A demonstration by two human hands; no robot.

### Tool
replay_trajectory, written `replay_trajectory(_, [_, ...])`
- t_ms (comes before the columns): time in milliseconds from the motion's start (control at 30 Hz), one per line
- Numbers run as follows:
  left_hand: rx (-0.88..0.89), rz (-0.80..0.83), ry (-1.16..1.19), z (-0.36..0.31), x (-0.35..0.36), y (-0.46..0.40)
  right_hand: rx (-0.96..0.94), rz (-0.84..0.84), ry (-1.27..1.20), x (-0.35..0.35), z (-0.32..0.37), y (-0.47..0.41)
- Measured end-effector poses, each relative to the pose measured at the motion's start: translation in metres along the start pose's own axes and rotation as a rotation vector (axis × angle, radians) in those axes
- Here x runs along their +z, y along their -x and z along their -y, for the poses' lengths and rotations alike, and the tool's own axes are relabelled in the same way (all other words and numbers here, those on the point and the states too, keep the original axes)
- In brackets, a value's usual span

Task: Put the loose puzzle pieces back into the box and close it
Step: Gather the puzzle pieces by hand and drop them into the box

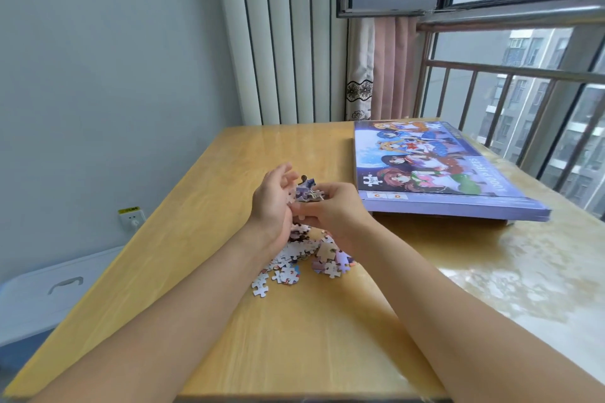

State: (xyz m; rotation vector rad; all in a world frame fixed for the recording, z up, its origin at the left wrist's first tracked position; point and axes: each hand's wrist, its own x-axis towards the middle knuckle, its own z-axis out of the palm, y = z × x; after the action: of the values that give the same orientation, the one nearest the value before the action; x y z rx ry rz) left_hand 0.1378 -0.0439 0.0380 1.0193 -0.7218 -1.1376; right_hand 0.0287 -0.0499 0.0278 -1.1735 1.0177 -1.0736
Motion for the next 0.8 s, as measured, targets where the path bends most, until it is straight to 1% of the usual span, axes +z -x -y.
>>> replay_trajectory(67, [0.034, 0.013, 0.002, -0.004, -0.003, -0.001, 0.043, 0.017, -0.113, -0.006, 0.011, 0.008])
replay_trajectory(133, [0.069, 0.025, -0.038, -0.006, -0.005, -0.003, 0.074, 0.052, -0.151, -0.014, 0.025, 0.017])
replay_trajectory(200, [0.122, 0.033, -0.184, -0.004, -0.011, -0.007, 0.097, 0.098, -0.190, -0.019, 0.038, 0.025])
replay_trajectory(267, [0.195, 0.119, -0.478, 0.001, -0.010, -0.012, 0.095, 0.123, -0.227, -0.031, 0.054, 0.031])
replay_trajectory(333, [0.296, 0.302, -0.867, 0.006, -0.008, -0.015, 0.082, 0.120, -0.228, -0.045, 0.071, 0.038])
replay_trajectory(367, [0.379, 0.408, -1.045, 0.009, -0.001, -0.014, 0.072, 0.102, -0.214, -0.054, 0.078, 0.041])
replay_trajectory(400, [0.471, 0.501, -1.171, 0.010, 0.008, -0.010, 0.070, 0.080, -0.195, -0.063, 0.084, 0.044])
replay_trajectory(433, [0.561, 0.565, -1.242, 0.014, 0.021, -0.006, 0.077, 0.054, -0.179, -0.072, 0.088, 0.048])
replay_trajectory(467, [0.626, 0.601, -1.257, 0.017, 0.035, -0.001, 0.088, 0.035, -0.171, -0.080, 0.090, 0.051])
replay_trajectory(533, [0.643, 0.600, -1.245, 0.021, 0.060, 0.003, 0.105, 0.014, -0.170, -0.094, 0.092, 0.058])
replay_trajectory(633, [0.683, 0.488, -1.339, 0.022, 0.079, -0.010, 0.138, 0.017, -0.216, -0.111, 0.089, 0.070])
replay_trajectory(733, [0.638, 0.415, -1.134, 0.010, 0.091, -0.023, 0.171, 0.028, -0.207, -0.122, 0.081, 0.080])
replay_trajectory(800, [0.646, 0.384, -1.002, -0.004, 0.101, -0.027, 0.179, 0.006, -0.207, -0.128, 0.076, 0.083])
